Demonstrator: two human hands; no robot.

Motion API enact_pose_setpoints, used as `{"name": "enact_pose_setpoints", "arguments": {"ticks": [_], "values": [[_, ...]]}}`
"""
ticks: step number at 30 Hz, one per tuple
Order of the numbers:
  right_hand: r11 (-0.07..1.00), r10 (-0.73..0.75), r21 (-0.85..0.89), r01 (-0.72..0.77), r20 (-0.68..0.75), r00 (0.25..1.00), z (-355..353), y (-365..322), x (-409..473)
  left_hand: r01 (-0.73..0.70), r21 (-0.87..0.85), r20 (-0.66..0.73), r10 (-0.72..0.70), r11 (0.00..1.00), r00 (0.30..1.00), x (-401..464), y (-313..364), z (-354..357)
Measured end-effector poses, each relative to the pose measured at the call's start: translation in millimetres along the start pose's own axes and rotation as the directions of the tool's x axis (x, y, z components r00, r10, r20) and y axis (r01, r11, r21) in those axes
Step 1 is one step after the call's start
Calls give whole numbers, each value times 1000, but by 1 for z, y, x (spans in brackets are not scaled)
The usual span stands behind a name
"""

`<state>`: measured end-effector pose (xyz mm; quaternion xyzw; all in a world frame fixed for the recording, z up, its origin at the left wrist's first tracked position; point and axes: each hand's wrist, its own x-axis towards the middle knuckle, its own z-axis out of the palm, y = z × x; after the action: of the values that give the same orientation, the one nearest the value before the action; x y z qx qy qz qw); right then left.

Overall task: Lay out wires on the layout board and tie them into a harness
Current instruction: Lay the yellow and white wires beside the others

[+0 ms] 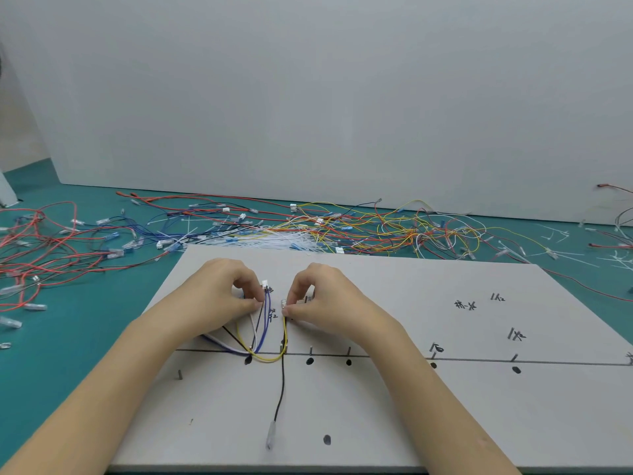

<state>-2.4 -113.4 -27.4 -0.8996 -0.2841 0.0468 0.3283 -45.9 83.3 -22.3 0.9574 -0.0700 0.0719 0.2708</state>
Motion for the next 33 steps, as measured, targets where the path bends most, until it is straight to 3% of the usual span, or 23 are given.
{"name": "enact_pose_setpoints", "arguments": {"ticks": [10, 25, 33], "values": [[1000, -28, 15, 28, 23, 999, 0, -1, 0, 105, 18, -56, -104, 994, 993, 1, -8, -2], [999, -45, 19, 44, 46, 998, 3, -2, 1, 118, 13, -56, -117, 993, 992, 3, -9, -3], [998, -38, 58, 40, -35, 999, 2, -1, 2, 144, 14, -67, -142, 990, 988, 6, -13, -5]]}}
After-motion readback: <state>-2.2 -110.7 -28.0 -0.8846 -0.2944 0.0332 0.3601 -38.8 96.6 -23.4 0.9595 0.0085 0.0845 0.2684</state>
